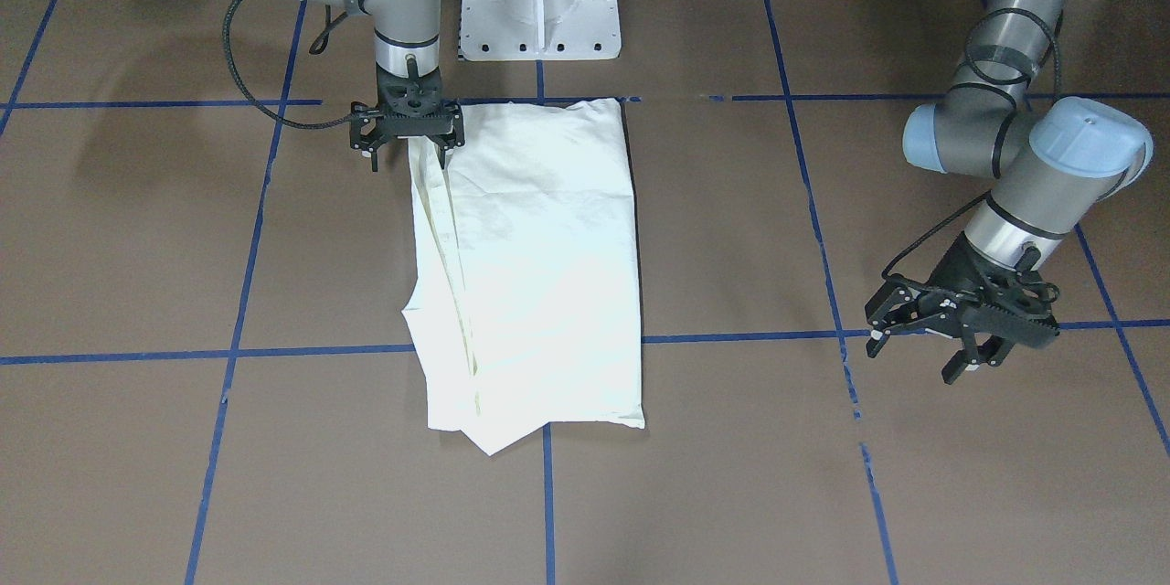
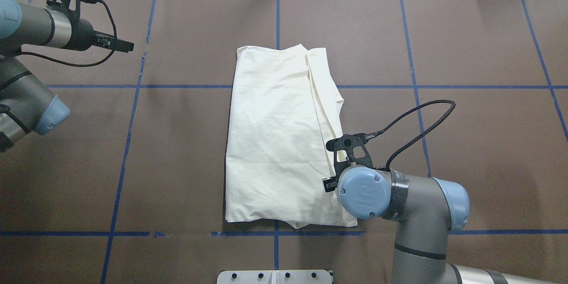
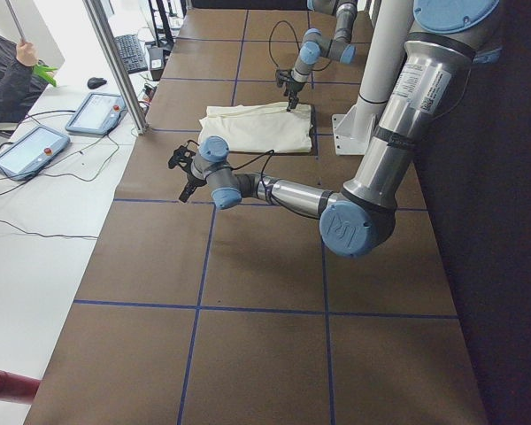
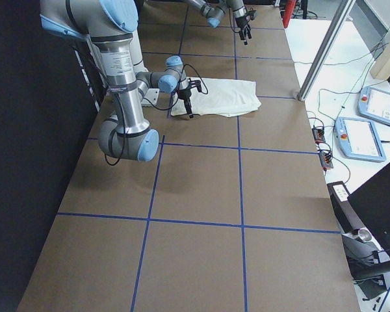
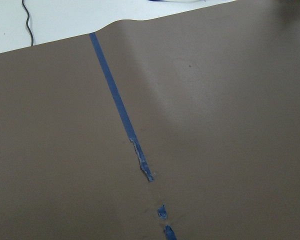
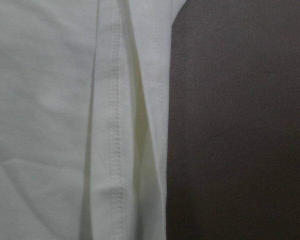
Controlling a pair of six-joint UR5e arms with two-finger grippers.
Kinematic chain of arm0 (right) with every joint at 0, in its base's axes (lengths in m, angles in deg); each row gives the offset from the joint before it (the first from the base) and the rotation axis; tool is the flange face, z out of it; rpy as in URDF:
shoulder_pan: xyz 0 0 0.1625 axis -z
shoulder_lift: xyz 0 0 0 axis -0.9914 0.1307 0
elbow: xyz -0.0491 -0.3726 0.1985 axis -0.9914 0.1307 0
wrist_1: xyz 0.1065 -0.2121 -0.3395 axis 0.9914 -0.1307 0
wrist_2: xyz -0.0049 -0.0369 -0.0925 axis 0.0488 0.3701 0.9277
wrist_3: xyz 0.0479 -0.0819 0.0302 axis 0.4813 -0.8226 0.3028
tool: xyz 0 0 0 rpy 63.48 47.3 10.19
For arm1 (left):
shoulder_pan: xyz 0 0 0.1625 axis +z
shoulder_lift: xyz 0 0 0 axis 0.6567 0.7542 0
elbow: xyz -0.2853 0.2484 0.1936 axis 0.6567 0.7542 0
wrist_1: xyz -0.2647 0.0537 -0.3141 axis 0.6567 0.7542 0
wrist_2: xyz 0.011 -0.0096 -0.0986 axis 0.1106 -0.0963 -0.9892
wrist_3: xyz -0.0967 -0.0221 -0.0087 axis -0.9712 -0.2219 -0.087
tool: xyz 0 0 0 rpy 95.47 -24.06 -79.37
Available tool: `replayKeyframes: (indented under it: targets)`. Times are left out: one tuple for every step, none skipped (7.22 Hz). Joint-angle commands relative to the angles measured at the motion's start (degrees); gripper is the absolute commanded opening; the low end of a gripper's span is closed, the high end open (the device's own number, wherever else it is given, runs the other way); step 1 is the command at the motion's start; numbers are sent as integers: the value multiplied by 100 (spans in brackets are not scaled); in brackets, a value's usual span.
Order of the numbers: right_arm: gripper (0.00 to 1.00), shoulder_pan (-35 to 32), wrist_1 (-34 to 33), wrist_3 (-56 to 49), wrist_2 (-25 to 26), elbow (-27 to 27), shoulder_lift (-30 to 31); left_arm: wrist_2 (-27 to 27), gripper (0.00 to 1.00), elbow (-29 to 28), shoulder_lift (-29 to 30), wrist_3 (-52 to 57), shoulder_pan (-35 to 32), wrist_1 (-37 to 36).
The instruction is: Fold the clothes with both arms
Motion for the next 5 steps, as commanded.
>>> replayKeyframes:
  targets:
    - [100,-369,-156,-375,-186,12,111,0,100,8,-1,-9,15,1]
    - [100,-466,-157,-393,-195,4,356,-9,100,34,-1,-122,15,1]
    - [100,-650,-157,-489,-248,-23,463,-9,100,43,-1,-140,23,1]
    - [100,-912,-148,-707,-448,-23,464,-9,100,35,-1,-140,32,1]
    - [100,-1228,-87,-953,-598,-23,412,-9,100,61,-1,-149,32,1]
